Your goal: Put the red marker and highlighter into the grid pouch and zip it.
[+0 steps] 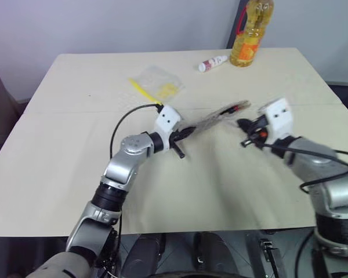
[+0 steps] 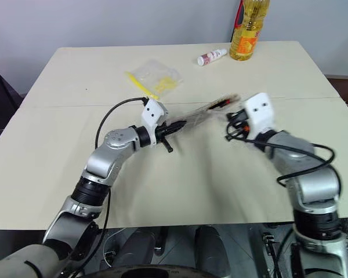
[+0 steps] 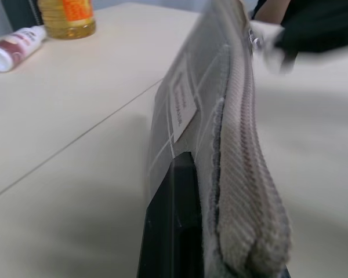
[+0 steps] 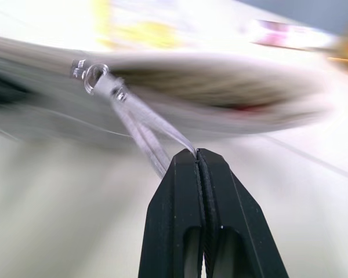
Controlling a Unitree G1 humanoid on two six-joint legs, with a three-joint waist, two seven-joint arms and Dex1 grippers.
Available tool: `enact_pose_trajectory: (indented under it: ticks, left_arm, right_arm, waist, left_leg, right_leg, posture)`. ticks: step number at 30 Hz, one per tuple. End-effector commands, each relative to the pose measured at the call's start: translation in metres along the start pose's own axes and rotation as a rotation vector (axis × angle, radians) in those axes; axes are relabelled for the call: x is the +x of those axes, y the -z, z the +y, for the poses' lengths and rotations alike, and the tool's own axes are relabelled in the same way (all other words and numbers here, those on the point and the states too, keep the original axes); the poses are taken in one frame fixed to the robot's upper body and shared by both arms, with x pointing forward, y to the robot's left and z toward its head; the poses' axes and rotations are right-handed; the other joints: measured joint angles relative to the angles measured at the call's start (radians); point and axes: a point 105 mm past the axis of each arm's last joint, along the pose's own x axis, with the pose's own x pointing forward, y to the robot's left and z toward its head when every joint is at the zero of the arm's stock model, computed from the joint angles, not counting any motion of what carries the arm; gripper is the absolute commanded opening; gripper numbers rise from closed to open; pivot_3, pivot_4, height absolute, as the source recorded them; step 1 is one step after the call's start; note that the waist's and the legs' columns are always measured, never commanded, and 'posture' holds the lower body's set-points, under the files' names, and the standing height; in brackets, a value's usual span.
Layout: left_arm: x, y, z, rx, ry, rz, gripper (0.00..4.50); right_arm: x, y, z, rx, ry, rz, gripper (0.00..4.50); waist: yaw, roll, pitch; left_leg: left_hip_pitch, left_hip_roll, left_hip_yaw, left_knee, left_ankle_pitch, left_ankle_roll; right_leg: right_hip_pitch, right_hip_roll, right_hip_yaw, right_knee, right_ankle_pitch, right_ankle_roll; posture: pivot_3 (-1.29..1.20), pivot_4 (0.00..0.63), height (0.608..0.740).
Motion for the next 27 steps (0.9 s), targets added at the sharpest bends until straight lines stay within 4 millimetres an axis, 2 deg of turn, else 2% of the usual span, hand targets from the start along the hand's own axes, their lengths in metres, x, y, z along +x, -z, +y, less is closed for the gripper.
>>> enact_pose_trajectory:
  ticks: [1,4,8,9,11,12,15,20,27]
  left_arm:
    - [-0.008,-0.001,0.005,0.044,-0.004,-0.011,0.0]
    - [-0.013,0.001,0.006,0.046,-0.001,-0.008,0.0]
    - [-0.02,0.001,0.002,-0.004,0.033,-0.02,0.0]
    - [-0.022,0.001,0.001,-0.02,0.042,-0.023,0.65]
    - [-0.029,0.002,-0.003,-0.049,0.071,-0.01,1.28]
    - [-0.036,0.003,-0.005,-0.053,0.079,-0.002,1.91]
    - [-0.054,0.005,-0.001,-0.102,0.049,0.013,3.3]
    - [-0.094,0.017,0.018,-0.163,-0.099,0.059,3.3]
    - [-0.155,0.05,0.048,-0.16,-0.321,0.166,3.3]
  right_arm:
    - [-0.017,-0.012,-0.058,-0.101,0.234,-0.007,0.06]
    - [-0.019,-0.01,-0.067,-0.12,0.259,0.004,0.06]
    - [-0.016,-0.005,-0.04,-0.093,0.097,0.0,0.06]
    - [-0.016,-0.004,-0.034,-0.082,0.066,-0.001,0.28]
    - [-0.016,0.0,-0.021,-0.067,-0.013,0.006,0.8]
    - [-0.017,0.004,-0.012,-0.062,-0.065,0.013,1.41]
    - [-0.02,0.013,-0.001,-0.048,-0.133,0.022,2.82]
    - [-0.031,0.032,-0.002,0.001,-0.163,0.029,2.82]
    - [-0.042,0.055,-0.017,0.126,-0.14,0.01,2.82]
  waist:
    - [-0.001,0.0,0.0]
    - [-0.006,0.0,0.0]
    - [-0.006,0.0,0.0]
    - [-0.006,0.0,0.0]
    - [-0.008,0.0,0.0]
    - [-0.008,0.0,0.0]
    - [-0.01,0.0,0.0]
    - [-0.01,0.001,0.0]
    - [-0.009,0.001,0.0]
  left_leg:
    - [0.0,0.0,0.0,0.0,0.0,0.0]
    - [0.0,0.001,0.0,0.0,0.0,0.0]
    - [0.0,0.001,0.0,0.0,0.0,0.0]
    - [0.0,0.001,0.0,0.0,0.0,0.0]
    - [0.0,0.0,0.0,0.0,0.0,0.0]
    - [0.0,0.001,0.0,0.0,0.0,0.0]
    - [0.0,0.001,0.0,0.0,0.0,0.0]
    - [0.0,0.001,0.0,0.0,0.0,0.0]
    - [0.0,0.001,0.0,0.0,0.0,0.0]
  right_leg:
    - [0.0,0.0,0.0,0.0,0.0,0.0]
    - [0.0,0.0,0.0,0.0,0.0,0.0]
    - [0.0,0.0,0.0,0.0,0.0,0.0]
    - [0.0,0.0,0.0,0.0,0.0,0.0]
    - [0.0,0.0,0.0,0.0,0.0,0.0]
    - [0.0,0.0,0.0,0.0,0.0,0.0]
    - [0.0,0.0,0.0,0.0,0.0,0.0]
    - [0.0,-0.001,0.0,0.0,-0.002,-0.003]
    - [0.0,-0.001,0.001,0.0,-0.002,-0.004]
  posture:
    - [0.0,0.15,0.74]
    - [0.0,0.15,0.74]
    - [0.0,0.15,0.74]
    - [0.0,0.15,0.74]
    - [0.0,0.15,0.74]
    - [0.0,0.15,0.74]
    - [0.0,0.15,0.74]
    - [0.0,0.15,0.74]
    - [0.0,0.15,0.74]
